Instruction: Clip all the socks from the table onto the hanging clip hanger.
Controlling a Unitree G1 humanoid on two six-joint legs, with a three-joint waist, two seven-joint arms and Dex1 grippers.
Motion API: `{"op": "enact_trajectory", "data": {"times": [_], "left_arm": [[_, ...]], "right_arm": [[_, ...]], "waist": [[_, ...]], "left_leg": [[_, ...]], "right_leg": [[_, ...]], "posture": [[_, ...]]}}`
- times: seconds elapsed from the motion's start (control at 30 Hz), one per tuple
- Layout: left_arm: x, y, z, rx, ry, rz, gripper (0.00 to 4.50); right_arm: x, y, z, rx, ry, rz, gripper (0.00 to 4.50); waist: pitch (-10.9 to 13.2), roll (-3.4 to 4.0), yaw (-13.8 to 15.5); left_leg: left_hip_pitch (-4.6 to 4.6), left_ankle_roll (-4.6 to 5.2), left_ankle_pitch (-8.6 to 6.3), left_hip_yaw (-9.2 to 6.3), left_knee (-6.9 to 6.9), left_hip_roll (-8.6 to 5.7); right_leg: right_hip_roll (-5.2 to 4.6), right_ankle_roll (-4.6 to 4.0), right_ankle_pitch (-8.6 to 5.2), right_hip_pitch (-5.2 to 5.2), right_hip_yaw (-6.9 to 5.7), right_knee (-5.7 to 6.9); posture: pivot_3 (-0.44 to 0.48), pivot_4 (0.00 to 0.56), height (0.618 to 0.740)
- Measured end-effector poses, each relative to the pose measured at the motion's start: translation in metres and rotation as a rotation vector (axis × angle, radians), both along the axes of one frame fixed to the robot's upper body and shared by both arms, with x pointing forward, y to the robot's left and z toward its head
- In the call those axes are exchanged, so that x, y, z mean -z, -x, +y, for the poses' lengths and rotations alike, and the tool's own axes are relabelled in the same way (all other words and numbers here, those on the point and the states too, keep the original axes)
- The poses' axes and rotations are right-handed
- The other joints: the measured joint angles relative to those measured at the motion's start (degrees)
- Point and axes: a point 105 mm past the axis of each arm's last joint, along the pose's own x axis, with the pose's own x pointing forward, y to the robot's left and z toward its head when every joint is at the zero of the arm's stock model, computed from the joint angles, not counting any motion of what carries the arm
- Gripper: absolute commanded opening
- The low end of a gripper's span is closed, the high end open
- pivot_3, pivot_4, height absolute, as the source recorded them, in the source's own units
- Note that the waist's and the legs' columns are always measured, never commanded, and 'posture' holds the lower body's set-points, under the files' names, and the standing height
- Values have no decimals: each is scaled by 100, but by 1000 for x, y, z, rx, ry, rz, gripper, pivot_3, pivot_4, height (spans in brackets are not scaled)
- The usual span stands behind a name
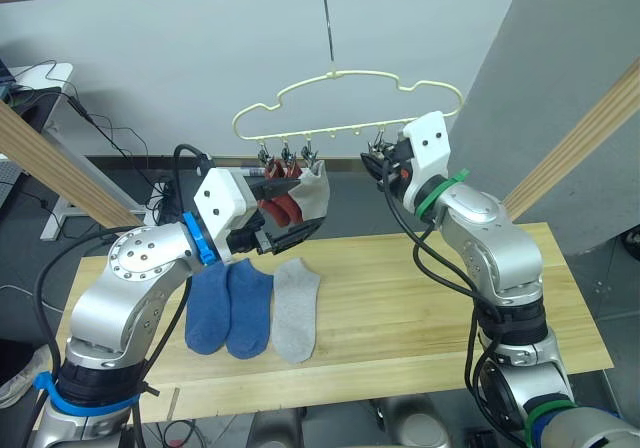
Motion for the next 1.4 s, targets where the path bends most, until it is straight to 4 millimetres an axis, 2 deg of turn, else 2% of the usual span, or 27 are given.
{"op": "enact_trajectory", "data": {"times": [0.23,0.77,0.87,0.93,1.0,1.1,1.23,1.37,1.4], "left_arm": [[1,0,-1,-1,2,0,3670],[8,0,-3,1,2,18,3670],[10,0,-3,-4,3,23,3670],[11,-1,-2,-9,6,20,3670],[13,-1,-2,-16,7,21,3670],[17,-2,0,-44,24,30,3670],[36,-3,5,-139,57,78,3670],[70,-3,9,-307,81,131,4461],[80,-2,10,-347,72,146,4461]], "right_arm": [[-4,-3,10,-26,-5,-24,1622],[-7,-5,12,-26,-29,-43,1622],[-7,-6,11,-19,-34,-42,1073],[-7,-7,10,-14,-36,-41,487],[-7,-7,10,-11,-38,-41,98],[-8,-7,8,-5,-43,-41,19],[-8,-7,8,-5,-45,-43,19],[-8,-8,7,-3,-45,-43,0],[-8,-8,8,-4,-45,-40,0]], "waist": [[0,0,0],[-1,-1,-2],[-1,-1,-2],[-1,-1,-2],[-1,-1,-2],[-1,-1,-1],[-1,-1,-9],[-2,-1,-8],[-2,-1,-5]], "left_leg": [[0,-3,3,0,1,0],[0,-14,24,11,2,2],[0,-14,29,11,2,1],[0,-14,29,10,2,1],[0,-14,30,10,2,1],[0,-14,30,11,2,1],[-1,-14,30,11,2,2],[-2,-13,29,11,1,2],[-1,-13,29,11,1,2]], "right_leg": [[0,0,0,-5,0,10],[-1,-4,2,-38,0,71],[-1,-6,3,-39,0,73],[-1,-6,3,-39,0,73],[-1,-6,3,-40,0,73],[-1,-6,3,-40,1,72],[-1,-6,3,-41,1,73],[-2,-6,3,-42,2,73],[-2,-7,3,-42,2,73]], "posture": [[-153,212,740],[-154,215,740],[-154,215,740],[-154,215,740],[-152,216,740],[-152,217,740],[-152,220,740],[-143,227,740],[-143,227,740]]}}
